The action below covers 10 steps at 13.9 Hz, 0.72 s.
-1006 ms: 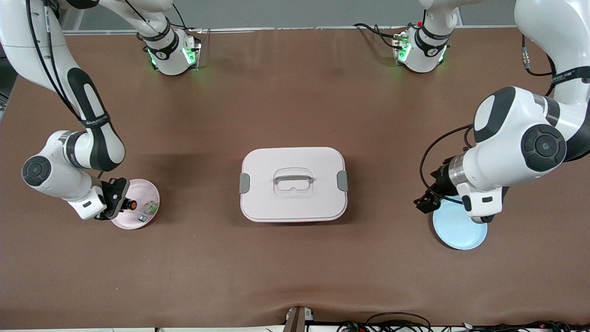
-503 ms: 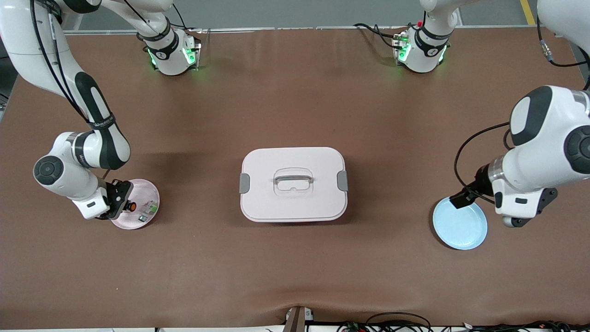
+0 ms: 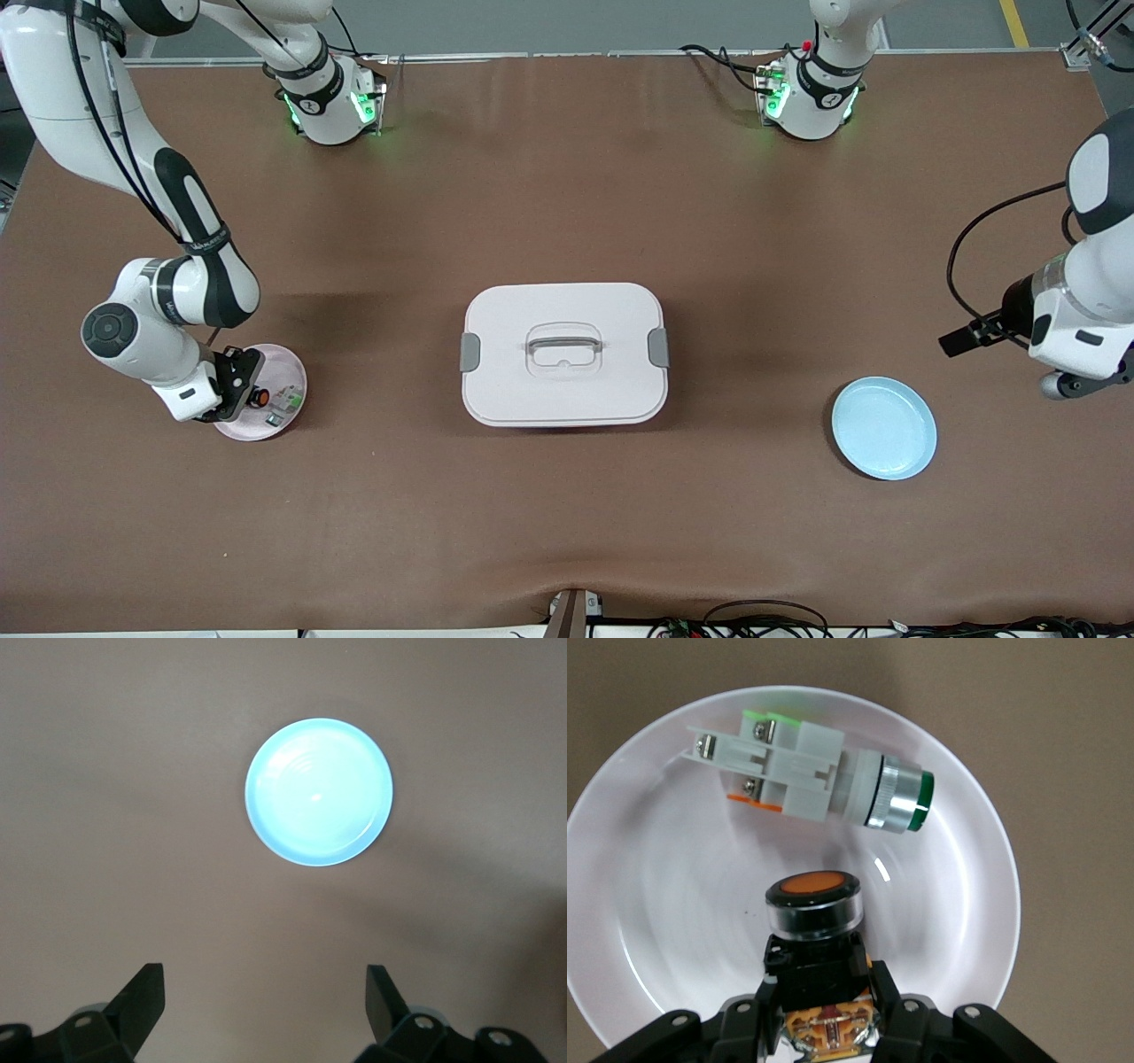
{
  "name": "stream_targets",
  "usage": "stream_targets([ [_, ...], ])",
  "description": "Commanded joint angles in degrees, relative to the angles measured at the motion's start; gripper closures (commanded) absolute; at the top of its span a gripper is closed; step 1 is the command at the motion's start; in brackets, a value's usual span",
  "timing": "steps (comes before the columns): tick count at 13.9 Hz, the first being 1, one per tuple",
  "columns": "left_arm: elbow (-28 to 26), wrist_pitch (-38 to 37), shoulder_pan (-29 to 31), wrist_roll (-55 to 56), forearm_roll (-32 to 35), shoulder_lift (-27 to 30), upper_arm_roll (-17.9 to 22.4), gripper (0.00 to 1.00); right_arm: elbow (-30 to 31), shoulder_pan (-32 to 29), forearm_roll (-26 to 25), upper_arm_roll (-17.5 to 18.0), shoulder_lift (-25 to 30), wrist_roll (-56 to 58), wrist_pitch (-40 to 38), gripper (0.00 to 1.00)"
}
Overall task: Transfer orange switch to right arm and place
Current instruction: 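Lower the switch onto the pink plate while the left gripper withdraws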
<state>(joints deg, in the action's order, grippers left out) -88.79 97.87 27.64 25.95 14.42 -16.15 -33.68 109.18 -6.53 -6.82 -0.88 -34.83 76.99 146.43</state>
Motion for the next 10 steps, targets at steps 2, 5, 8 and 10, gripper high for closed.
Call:
stream_targets([
  [2, -4.03, 0.21, 4.96, -11.15, -5.35, 5.6, -0.69, 0.0, -0.02, -0.59, -1.18, 0.27, -0.06, -1.49, 0.62, 0.01],
  [5, -4.46, -0.23, 6.99, -21.1, -6.86, 8.41, -0.69, 0.0, -0.9, -0.33, -1.09, 0.35, 0.38, -1.58, -0.35, 0.0],
  [8, -3.5, -1.63, 6.9, -21.65, -6.86, 10.44, -0.78, 0.0, -4.22, -0.33, -0.65, 0.53, 2.04, -1.49, -8.58, 0.0],
  [10, -0.96, -1.9, 6.81, -21.47, -6.86, 10.71, -1.48, 0.0, -8.52, -0.33, 1.09, 0.53, 3.54, -1.93, -17.27, 0.0],
])
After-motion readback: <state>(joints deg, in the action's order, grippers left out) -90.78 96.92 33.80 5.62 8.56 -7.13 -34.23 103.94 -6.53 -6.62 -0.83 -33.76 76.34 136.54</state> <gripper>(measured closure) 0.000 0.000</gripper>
